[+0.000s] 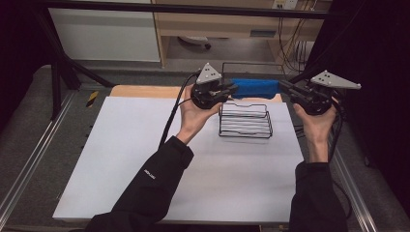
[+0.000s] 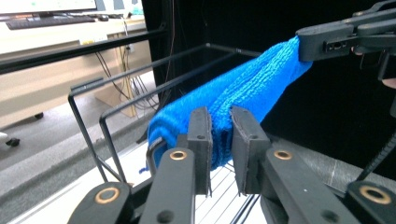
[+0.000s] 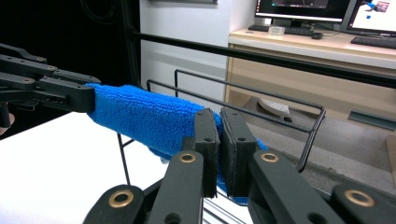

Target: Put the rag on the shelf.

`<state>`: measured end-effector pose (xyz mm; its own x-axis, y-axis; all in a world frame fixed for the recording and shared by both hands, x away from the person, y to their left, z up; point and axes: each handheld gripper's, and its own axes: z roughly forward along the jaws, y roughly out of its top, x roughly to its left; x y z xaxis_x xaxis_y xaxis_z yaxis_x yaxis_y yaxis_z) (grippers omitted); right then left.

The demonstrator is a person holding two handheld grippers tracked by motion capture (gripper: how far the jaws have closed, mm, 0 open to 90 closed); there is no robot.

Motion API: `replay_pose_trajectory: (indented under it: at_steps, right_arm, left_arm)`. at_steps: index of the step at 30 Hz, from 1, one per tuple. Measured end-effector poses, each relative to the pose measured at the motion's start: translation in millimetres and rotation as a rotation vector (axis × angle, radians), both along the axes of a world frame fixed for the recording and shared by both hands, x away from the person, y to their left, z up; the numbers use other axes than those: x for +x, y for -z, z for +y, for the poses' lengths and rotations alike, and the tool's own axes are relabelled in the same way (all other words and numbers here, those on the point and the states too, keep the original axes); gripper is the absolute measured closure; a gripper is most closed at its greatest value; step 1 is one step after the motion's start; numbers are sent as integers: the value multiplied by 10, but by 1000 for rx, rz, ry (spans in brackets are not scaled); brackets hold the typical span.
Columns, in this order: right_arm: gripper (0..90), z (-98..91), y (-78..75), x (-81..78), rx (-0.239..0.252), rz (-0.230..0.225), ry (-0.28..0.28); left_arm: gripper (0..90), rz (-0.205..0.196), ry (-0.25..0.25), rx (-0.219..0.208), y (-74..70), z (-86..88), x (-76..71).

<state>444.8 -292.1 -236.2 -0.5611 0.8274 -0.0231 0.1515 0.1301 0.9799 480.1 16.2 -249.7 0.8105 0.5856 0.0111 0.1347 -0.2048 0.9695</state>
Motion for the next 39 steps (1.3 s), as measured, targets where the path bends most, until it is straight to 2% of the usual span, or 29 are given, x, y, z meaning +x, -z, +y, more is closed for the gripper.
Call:
replay_pose_trajectory:
  at_steps: [6, 10, 12, 15, 18, 21, 27, 32, 34, 39]
  right_arm:
    - [862, -18, 37, -4, -9, 5, -11]
    - [862, -30, 73, -5, -8, 8, -15]
    - [861, -29, 89, -3, -12, 12, -21]
    - [859, -25, 118, 0, -24, 13, -27]
    - [856, -28, 143, 0, -23, 17, -32]
    - [851, -34, 162, -1, -35, 22, -41]
    - [839, -41, 191, 7, -49, 26, -46]
    - [777, -48, 186, 1, -47, 30, -39]
    - [722, -52, 165, -16, -35, 25, -32]
    - [665, -39, 91, -67, -6, 5, -42]
  left_arm:
    - [670, 22, 4, -40, -101, 108, -34]
    - [656, 25, -8, -72, -234, 180, -45]
    - [667, 31, -15, -70, -282, 188, -40]
    - [758, 62, -15, -34, -278, 149, -10]
    - [835, 107, 18, 7, -200, 86, 19]
    - [884, 124, 43, 47, -118, 33, 34]
    - [900, 129, 49, 80, -43, -36, 60]
    - [900, 128, 35, 101, 4, -80, 89]
    - [900, 124, 32, 109, 22, -94, 98]
    - [900, 121, 23, 120, 81, -113, 111]
